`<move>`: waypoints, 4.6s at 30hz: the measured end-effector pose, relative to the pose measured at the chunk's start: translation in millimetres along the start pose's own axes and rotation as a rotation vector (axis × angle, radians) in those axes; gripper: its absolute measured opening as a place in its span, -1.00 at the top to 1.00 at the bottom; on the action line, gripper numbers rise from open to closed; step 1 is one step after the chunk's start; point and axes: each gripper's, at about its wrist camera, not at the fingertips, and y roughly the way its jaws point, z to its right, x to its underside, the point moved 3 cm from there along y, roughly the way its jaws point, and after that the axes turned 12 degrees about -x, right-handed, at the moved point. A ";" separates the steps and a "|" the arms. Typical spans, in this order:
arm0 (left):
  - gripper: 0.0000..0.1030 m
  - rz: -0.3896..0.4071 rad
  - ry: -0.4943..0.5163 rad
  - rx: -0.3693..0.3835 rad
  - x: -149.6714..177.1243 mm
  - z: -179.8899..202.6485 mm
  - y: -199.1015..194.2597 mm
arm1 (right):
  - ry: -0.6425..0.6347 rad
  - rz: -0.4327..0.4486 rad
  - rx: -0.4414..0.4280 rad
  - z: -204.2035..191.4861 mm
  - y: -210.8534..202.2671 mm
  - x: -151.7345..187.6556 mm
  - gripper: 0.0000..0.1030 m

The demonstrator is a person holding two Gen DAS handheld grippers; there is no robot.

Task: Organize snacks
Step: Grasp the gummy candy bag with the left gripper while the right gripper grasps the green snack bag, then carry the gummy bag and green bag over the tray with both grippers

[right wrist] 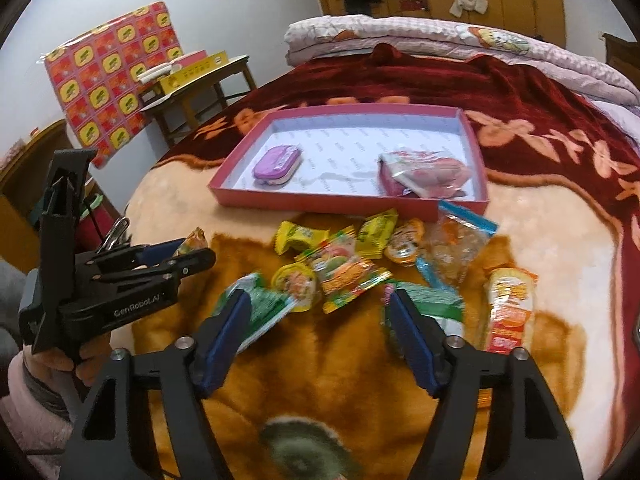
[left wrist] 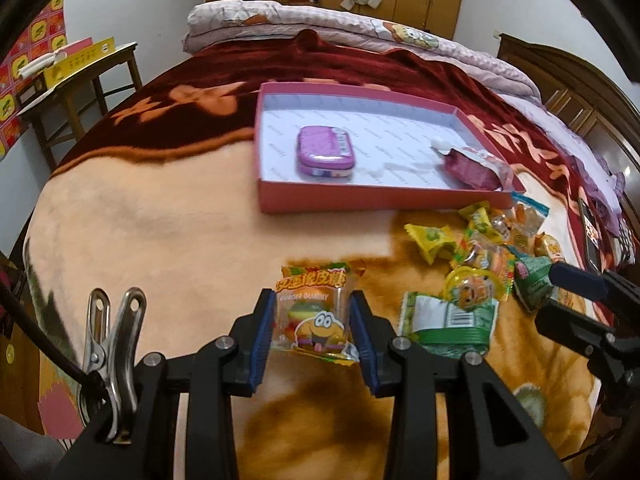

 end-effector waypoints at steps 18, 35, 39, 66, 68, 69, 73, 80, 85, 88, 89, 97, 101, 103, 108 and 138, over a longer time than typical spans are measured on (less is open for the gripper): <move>0.25 -0.006 -0.052 -0.009 8.6 -25.3 2.6 | -0.104 -0.115 -0.026 -38.8 44.0 5.3 -0.22; 0.25 -0.011 -0.059 -0.002 8.5 -27.5 6.3 | -0.088 -0.127 -0.017 -32.4 61.9 2.2 -0.18; 0.25 -0.010 -0.058 -0.002 8.5 -27.4 6.1 | -0.103 -0.127 -0.020 -34.2 60.8 3.3 -0.07; 0.25 0.030 -0.026 0.035 -3.4 -11.0 -19.9 | -0.083 -0.032 -0.106 -33.1 28.2 -0.2 0.28; 0.25 0.035 -0.025 0.041 -5.5 -9.6 -22.3 | -0.081 -0.023 -0.105 -31.8 26.0 -2.0 0.28; 0.25 0.036 -0.024 0.043 -6.4 -8.6 -23.1 | -0.079 -0.018 -0.102 -30.9 24.8 -3.1 0.28; 0.25 0.041 -0.015 0.049 -11.2 -5.2 -25.6 | -0.071 -0.001 -0.100 -25.5 20.8 -10.1 0.28; 0.25 0.058 0.006 0.056 -28.3 3.8 -27.3 | -0.071 0.028 -0.095 -16.2 15.1 -24.1 0.28; 0.25 0.066 0.026 0.058 -43.6 15.0 -22.4 | -0.058 0.057 -0.080 -4.5 12.3 -37.9 0.28; 0.25 0.080 0.036 0.056 -54.2 20.9 -19.2 | -0.044 0.080 -0.062 4.5 11.3 -47.6 0.28; 0.25 0.085 0.040 0.058 -58.8 23.4 -17.7 | -0.042 0.085 -0.056 6.5 11.3 -50.0 0.28; 0.25 0.078 0.042 0.090 -81.4 35.0 0.6 | -0.001 0.109 -0.029 24.8 19.9 -67.7 0.28; 0.25 0.059 0.053 0.108 -87.4 43.7 13.1 | 0.016 0.106 -0.019 32.6 27.2 -72.5 0.28; 0.25 0.050 0.063 0.115 -88.7 48.2 18.1 | 0.019 0.103 -0.012 35.4 30.5 -74.2 0.28; 0.25 0.026 0.083 0.120 -90.4 58.7 32.1 | 0.012 0.095 0.023 40.2 40.5 -77.6 0.28; 0.08 -0.017 0.097 0.039 -98.3 60.8 68.8 | 0.039 0.075 0.109 64.4 56.2 -77.0 0.27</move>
